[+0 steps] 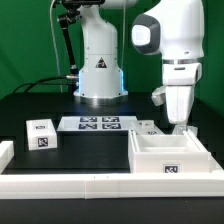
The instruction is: Assemble cabinet
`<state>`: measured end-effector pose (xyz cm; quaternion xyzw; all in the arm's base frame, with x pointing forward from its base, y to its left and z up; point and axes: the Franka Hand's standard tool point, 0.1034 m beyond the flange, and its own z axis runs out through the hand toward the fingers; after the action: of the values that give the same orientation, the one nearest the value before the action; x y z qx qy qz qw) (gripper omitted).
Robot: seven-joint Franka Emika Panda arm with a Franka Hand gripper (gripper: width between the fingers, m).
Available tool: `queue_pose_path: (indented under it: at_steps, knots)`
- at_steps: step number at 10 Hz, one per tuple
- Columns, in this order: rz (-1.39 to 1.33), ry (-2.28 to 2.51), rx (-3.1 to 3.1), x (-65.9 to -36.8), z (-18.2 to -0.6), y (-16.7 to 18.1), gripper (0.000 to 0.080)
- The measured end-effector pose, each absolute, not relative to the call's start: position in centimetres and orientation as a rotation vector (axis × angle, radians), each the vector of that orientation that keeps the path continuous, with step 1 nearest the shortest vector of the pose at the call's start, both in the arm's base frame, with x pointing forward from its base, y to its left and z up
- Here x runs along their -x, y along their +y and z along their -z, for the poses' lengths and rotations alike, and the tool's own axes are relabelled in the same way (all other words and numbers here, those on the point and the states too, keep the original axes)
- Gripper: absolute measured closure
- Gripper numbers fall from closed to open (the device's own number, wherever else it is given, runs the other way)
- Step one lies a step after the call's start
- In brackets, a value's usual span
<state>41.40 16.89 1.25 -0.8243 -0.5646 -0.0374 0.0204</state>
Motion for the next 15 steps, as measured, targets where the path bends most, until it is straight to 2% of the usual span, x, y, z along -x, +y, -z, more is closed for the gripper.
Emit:
queue_pose_path:
  at_steps: [5, 8, 10, 15]
  knots:
    - [0.109, -1.791, 2.534, -41.4, -1.5, 16.7, 0.0732]
    - [0.046, -1.952, 2.458, -42.2, -4.4, 14.7, 0.0732]
    - [0.017, -2.043, 2.395, -42.9, -5.2, 12.9, 0.0732]
    - [0.020, -2.048, 2.391, -43.1, -5.2, 12.5, 0.0731]
